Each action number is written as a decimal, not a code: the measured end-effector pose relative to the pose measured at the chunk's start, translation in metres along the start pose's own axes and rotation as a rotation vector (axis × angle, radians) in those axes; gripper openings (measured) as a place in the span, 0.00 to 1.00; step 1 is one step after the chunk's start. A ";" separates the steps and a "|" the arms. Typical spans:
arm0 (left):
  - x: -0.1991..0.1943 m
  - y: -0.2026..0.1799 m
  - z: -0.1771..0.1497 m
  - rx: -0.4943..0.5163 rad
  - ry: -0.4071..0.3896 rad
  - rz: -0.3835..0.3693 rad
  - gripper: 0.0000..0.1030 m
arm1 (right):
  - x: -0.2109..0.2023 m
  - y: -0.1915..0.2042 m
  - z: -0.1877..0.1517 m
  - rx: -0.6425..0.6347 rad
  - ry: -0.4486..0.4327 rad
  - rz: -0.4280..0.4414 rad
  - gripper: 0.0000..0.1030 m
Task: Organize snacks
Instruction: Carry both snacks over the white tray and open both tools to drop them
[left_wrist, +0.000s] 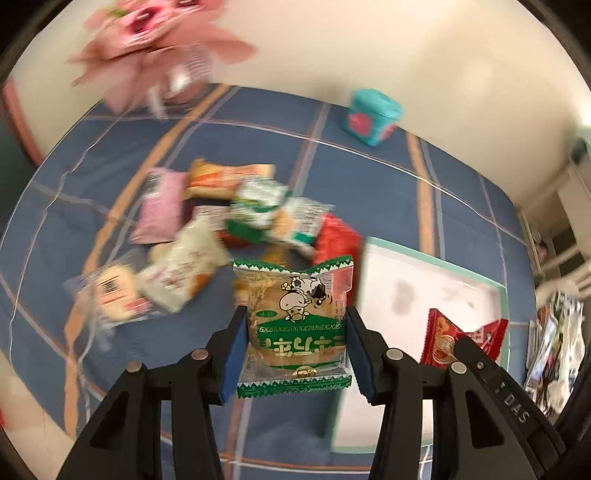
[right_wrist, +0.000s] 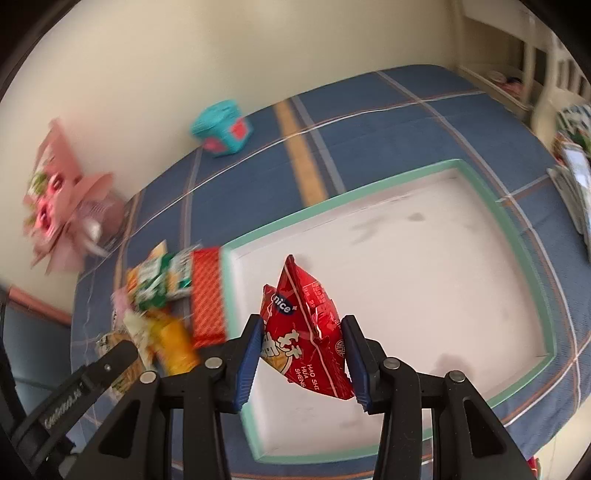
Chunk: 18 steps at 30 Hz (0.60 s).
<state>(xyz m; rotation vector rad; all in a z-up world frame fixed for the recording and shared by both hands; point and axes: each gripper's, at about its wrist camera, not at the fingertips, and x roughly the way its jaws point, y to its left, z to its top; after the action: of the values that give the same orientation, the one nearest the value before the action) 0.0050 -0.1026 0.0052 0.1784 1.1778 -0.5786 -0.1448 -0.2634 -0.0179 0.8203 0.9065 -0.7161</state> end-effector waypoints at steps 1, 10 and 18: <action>0.004 -0.010 0.000 0.020 0.003 -0.007 0.50 | 0.002 -0.005 0.004 0.012 -0.004 -0.011 0.45; 0.046 -0.078 0.005 0.163 0.012 -0.032 0.51 | 0.015 -0.031 0.024 0.020 -0.037 -0.133 0.45; 0.083 -0.102 0.012 0.225 0.032 -0.041 0.51 | 0.039 -0.050 0.044 0.037 -0.024 -0.209 0.45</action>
<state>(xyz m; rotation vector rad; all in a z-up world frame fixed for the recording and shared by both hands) -0.0164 -0.2208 -0.0488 0.3570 1.1477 -0.7470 -0.1518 -0.3330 -0.0509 0.7548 0.9683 -0.9249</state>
